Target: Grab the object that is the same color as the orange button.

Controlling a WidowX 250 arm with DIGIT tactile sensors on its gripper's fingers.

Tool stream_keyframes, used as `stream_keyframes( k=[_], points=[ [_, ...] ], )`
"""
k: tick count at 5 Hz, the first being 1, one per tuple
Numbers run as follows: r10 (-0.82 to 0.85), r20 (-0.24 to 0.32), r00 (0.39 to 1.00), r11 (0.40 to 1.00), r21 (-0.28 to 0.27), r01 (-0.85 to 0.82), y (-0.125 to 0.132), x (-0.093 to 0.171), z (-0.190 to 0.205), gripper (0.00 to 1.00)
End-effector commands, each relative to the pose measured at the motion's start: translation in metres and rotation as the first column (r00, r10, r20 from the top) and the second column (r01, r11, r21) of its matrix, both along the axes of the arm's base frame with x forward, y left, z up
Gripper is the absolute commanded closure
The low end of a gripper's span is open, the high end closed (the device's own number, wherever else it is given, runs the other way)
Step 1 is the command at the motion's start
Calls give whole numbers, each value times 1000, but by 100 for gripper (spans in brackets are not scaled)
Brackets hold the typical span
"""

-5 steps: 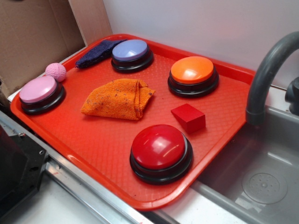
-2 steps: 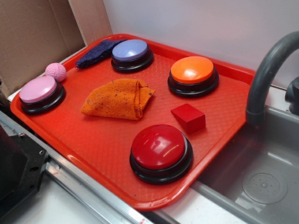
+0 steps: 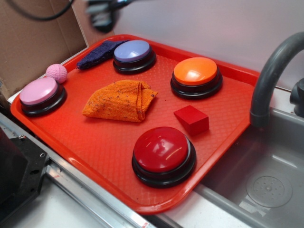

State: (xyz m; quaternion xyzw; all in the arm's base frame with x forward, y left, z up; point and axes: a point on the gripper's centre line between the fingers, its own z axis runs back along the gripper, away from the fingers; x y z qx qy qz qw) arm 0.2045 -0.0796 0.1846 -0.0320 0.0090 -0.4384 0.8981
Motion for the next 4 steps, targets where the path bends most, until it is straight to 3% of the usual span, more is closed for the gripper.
stream_keyframes(
  k=[1, 2, 4],
  points=[
    [-4, 50, 999, 1000, -19, 5, -8, -9, 11, 0],
    [0, -35, 999, 1000, -31, -1, 17, -13, -23, 0],
    [-49, -152, 987, 996, 60, 59, 52, -6, -97, 0]
  ],
)
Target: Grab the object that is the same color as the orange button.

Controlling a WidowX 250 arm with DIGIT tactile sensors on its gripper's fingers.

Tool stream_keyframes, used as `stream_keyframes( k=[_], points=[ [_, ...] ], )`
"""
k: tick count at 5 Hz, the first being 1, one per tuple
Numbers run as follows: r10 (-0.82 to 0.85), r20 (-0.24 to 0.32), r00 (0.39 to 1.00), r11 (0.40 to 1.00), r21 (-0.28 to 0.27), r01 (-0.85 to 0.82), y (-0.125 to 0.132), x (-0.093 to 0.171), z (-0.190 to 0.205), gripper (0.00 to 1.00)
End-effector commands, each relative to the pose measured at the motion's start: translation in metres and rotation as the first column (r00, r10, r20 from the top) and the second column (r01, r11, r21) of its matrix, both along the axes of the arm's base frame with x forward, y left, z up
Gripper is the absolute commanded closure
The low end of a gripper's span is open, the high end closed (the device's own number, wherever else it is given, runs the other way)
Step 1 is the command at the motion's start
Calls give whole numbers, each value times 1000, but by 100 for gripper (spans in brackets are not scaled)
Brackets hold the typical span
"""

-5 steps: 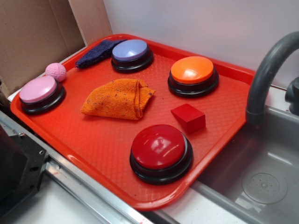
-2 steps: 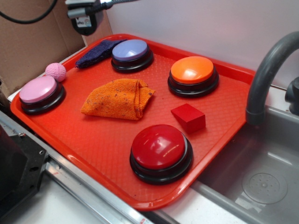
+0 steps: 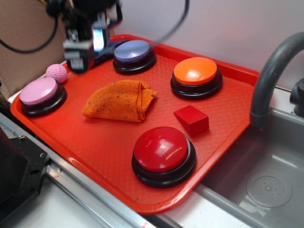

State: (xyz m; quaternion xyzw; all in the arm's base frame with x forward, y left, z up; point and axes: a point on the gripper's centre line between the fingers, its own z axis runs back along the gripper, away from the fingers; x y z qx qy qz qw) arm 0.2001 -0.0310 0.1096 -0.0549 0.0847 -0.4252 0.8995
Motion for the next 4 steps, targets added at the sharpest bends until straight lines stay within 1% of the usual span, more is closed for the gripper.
stream_keyframes(
  k=[1, 2, 3, 4],
  points=[
    [-72, -41, 997, 997, 39, 74, 16, 1, -54, 0],
    [-59, -72, 996, 996, 64, 64, 24, 12, -75, 0],
    [-20, -70, 997, 996, 80, 25, 35, 22, -75, 0],
    [9, -92, 996, 995, 95, -1, 38, 24, -84, 0]
  ],
)
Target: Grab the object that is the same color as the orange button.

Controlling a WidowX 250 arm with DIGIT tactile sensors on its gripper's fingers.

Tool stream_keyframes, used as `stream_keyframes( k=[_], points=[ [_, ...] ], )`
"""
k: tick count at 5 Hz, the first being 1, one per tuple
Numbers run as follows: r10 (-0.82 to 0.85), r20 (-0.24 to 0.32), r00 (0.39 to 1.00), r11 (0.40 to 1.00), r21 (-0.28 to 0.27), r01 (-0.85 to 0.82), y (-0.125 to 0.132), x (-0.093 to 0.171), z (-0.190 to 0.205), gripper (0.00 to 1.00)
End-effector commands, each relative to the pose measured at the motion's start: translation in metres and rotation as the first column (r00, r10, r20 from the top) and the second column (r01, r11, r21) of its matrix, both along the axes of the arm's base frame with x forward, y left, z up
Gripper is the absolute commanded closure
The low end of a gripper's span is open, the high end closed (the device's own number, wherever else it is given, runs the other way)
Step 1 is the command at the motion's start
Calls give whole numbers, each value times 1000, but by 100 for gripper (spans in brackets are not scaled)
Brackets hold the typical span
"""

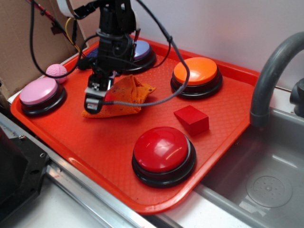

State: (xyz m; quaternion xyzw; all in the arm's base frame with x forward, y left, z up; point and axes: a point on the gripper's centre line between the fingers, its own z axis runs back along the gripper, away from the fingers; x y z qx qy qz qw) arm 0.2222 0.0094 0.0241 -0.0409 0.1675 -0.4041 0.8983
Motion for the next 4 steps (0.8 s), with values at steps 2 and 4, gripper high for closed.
stream_keyframes(
  k=[2, 4],
  points=[
    [-17, -39, 999, 996, 87, 21, -14, -5, -33, 100],
    [44, 12, 999, 996, 76, -45, -17, -13, -3, 100]
  ],
)
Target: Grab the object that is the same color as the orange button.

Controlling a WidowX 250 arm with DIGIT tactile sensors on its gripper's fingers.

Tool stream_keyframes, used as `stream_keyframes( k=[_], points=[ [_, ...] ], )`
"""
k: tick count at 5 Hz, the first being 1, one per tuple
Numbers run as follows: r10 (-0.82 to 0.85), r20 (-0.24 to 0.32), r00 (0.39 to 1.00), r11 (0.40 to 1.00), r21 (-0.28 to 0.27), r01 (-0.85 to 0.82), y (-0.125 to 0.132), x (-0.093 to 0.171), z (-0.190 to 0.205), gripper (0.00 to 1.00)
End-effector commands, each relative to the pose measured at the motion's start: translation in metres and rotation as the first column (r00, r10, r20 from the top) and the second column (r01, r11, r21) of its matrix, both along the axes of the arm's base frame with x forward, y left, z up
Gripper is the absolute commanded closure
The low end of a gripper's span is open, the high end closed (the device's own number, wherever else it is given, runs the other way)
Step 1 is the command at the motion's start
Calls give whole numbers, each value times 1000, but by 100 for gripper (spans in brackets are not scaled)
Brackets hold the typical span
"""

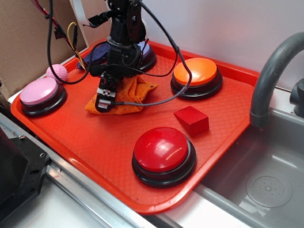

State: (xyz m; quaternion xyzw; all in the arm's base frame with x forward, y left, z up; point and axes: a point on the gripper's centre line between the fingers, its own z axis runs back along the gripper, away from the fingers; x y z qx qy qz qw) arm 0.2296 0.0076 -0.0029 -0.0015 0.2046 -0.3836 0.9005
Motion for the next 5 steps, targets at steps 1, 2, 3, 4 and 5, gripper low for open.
stream_keyframes(
  k=[1, 2, 3, 4, 5],
  points=[
    [153, 193, 969, 987, -72, -142, -31, -31, 71, 100],
    [200, 245, 949, 978, -112, -177, -37, -44, 121, 100],
    [413, 275, 868, 909, -58, -414, -35, -65, 169, 100],
    [542, 240, 805, 840, -117, -530, -25, -82, 220, 100],
    [574, 267, 774, 819, -193, -540, -16, -95, 234, 100]
  ],
)
